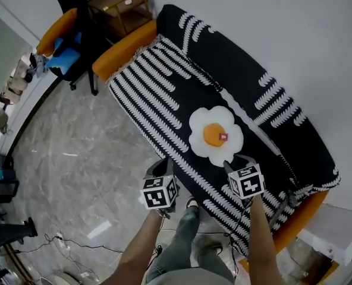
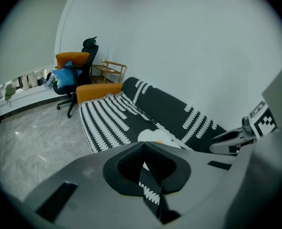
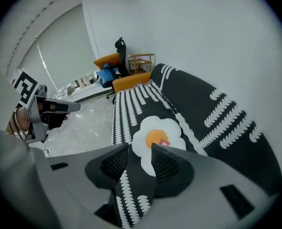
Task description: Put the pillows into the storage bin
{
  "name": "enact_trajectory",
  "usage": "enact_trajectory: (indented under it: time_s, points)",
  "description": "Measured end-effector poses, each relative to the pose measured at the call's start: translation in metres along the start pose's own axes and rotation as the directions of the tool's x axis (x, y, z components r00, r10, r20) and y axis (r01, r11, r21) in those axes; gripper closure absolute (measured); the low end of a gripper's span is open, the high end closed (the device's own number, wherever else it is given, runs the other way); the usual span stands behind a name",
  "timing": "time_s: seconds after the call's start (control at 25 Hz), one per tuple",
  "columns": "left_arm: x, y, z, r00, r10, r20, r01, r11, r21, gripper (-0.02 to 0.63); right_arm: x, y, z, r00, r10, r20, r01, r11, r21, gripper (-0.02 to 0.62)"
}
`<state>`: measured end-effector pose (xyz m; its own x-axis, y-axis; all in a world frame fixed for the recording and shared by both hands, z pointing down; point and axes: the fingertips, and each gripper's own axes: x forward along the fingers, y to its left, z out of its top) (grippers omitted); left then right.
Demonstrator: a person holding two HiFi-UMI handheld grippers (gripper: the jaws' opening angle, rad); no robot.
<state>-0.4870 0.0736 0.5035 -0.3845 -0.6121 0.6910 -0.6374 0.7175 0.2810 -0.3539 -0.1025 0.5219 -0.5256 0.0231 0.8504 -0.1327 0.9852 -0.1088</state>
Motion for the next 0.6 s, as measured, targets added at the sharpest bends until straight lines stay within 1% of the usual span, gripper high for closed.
enact_trajectory:
  time_s: [0.12, 0.28, 0.44, 0.6]
  points:
    - [0.026, 0.015, -0.028, 0.998, 0.007, -0.055, -0.008, 1.0, -0.015, 0.595, 0.038, -0.001, -0.015, 0.999, 0.018, -0.047, -0.017, 1.0, 0.001, 0.443]
    - [0.058, 0.036, -0.068, 0.993, 0.022, -0.114, -0.027, 0.999, -0.042, 0.595, 0.085, -0.01, -0.046, 0.993, 0.024, -0.116, -0.024, 1.0, 0.002, 0.443]
    - [0.091, 0.058, -0.098, 0.988, 0.043, -0.147, -0.055, 0.996, -0.076, 0.595, 0.126, -0.022, -0.065, 0.989, 0.015, -0.149, -0.014, 1.0, 0.009, 0.443]
    - [0.11, 0.067, -0.125, 0.983, 0.058, -0.174, -0.079, 0.99, -0.116, 0.595, 0.15, -0.029, -0.09, 0.982, 0.005, -0.191, -0.005, 1.0, -0.003, 0.443]
